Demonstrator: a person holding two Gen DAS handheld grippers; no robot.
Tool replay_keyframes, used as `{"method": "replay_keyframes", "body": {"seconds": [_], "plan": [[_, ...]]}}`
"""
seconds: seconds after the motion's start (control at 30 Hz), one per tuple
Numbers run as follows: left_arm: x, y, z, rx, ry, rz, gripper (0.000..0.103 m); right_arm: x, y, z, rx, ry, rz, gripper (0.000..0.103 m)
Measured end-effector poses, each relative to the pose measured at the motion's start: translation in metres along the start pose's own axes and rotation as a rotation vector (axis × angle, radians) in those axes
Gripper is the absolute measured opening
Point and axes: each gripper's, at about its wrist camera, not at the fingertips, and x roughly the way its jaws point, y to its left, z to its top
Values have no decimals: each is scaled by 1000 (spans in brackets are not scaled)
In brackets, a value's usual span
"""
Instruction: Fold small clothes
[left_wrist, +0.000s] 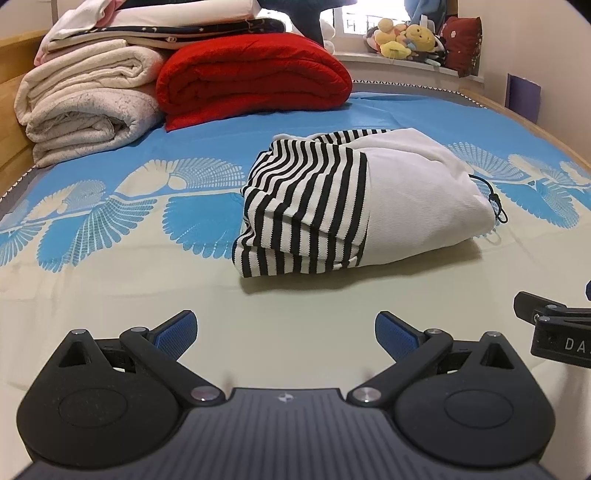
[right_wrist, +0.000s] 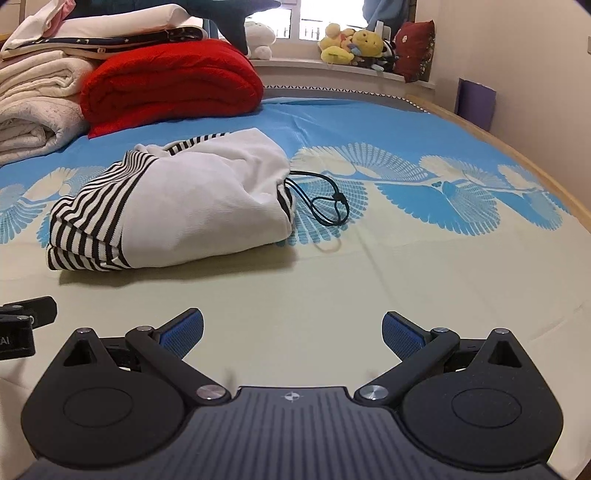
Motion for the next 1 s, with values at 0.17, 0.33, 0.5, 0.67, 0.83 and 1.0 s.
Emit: {"method": "replay_keyframes", "body": {"seconds": [0.17,0.33,0.5,0.67,0.83,1.0], "plan": [[-1,1,0,-8,-2,-2,103,-1,3,0,-14,-9,3,102],[-2,1,0,-8,-6,1,103,-2,3,0,-15,-15,1,102],[-2,1,0,-5,-7,3,103,-2,4,-1,-19,-16,5,102],[-2,0,0,-1,-8,5,103,-3,5,-1,-24,-17,10,102],[-2,0,0,-1,-8,4,103,-3,5,-1,-21,-17,10,102],[-2,1,0,-6,-5,-3,103,-3,6,0,-21,-17,9,102]]}}
